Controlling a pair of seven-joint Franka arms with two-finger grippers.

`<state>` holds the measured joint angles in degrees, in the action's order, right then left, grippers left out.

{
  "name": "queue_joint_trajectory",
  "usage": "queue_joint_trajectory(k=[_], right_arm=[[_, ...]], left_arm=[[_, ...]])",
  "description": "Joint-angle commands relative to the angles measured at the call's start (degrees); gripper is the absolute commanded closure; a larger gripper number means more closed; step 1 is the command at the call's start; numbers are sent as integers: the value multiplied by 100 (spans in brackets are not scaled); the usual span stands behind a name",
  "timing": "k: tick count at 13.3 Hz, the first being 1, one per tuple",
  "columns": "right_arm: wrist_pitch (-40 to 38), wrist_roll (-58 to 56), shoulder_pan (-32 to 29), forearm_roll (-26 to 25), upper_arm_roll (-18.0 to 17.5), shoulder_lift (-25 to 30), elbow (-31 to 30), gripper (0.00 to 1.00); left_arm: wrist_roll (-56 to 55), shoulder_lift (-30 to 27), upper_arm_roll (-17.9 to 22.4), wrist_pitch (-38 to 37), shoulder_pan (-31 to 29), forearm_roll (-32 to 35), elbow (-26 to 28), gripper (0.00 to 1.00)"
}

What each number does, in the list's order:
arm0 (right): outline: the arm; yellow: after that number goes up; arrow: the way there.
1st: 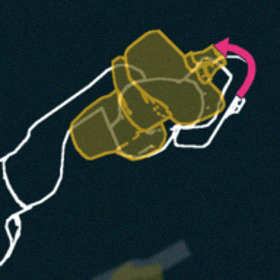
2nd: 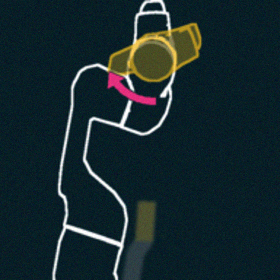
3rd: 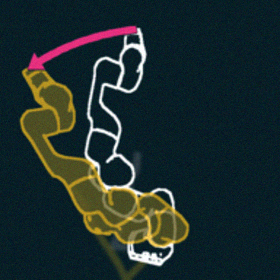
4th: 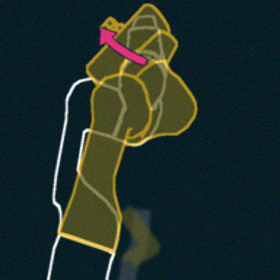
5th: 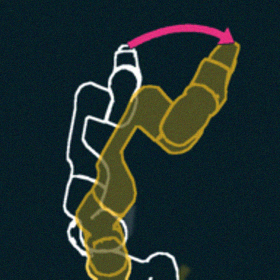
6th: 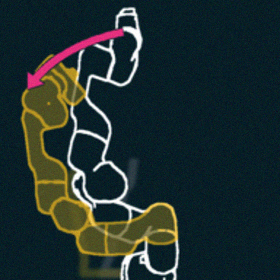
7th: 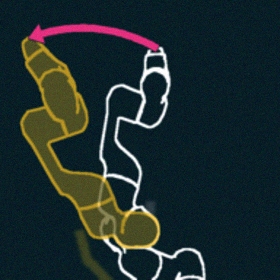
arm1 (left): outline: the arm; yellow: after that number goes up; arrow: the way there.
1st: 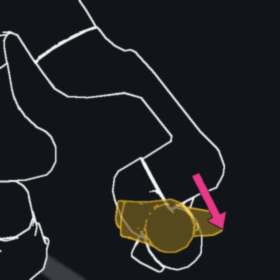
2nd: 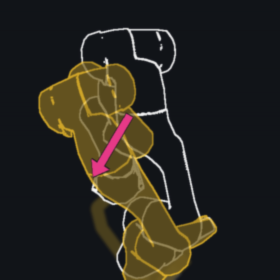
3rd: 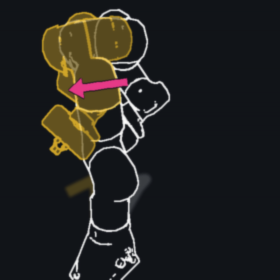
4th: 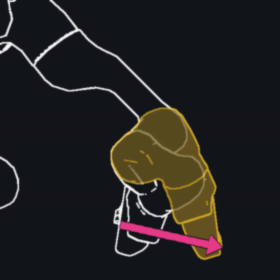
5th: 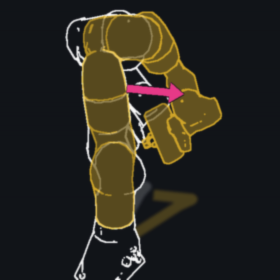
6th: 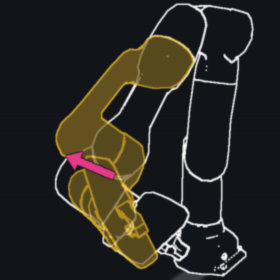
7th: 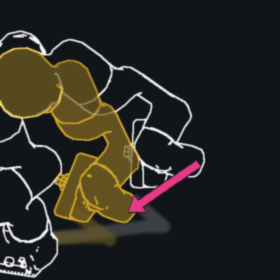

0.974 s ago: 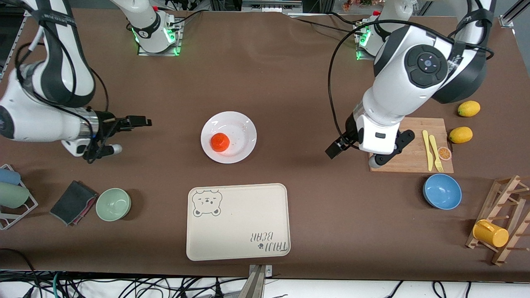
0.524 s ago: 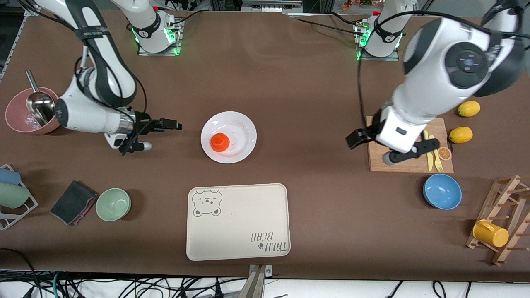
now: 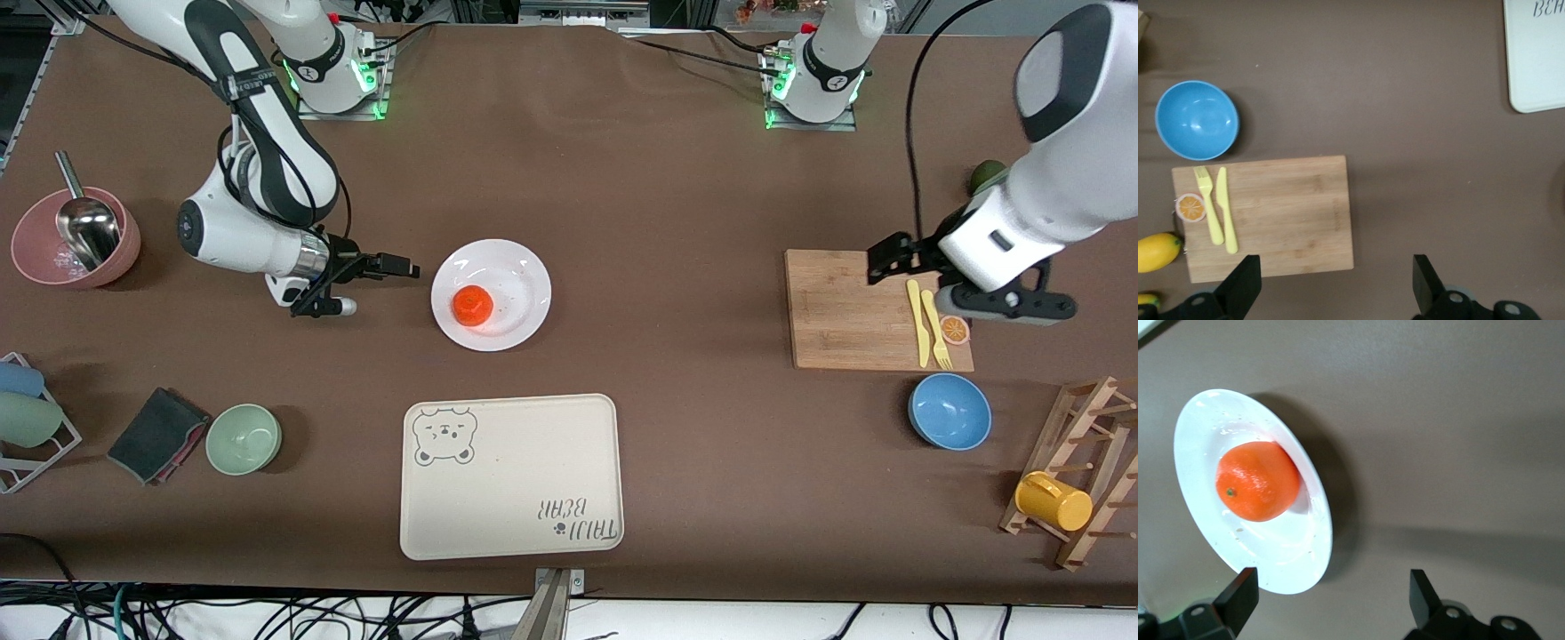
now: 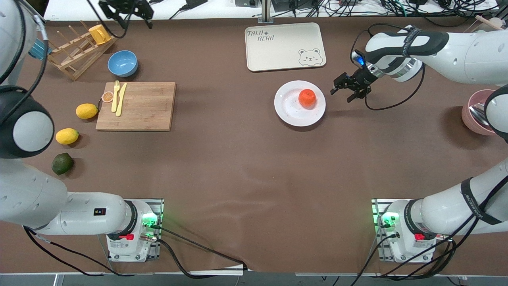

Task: Place orange and plate with both arms
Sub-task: 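Grip the plate rim with the right gripper while the left gripper retracts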

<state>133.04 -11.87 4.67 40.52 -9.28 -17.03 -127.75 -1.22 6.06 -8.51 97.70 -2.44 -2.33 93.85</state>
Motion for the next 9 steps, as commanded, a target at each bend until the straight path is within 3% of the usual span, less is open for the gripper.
queue_joint_trajectory(k=[1, 3, 9], right_arm=[[213, -166, -36, 184, -126, -230, 30, 1], [249, -166, -36, 193, -171, -458, 162, 1], [249, -175, -28, 334, -294, -942, 567, 7]], left_arm=[[254, -999, 154, 47, -169, 57, 818, 0], [254, -1177, 489, 47, -99, 57, 862, 0], [254, -1186, 578, 179, -178, 57, 1038, 0]])
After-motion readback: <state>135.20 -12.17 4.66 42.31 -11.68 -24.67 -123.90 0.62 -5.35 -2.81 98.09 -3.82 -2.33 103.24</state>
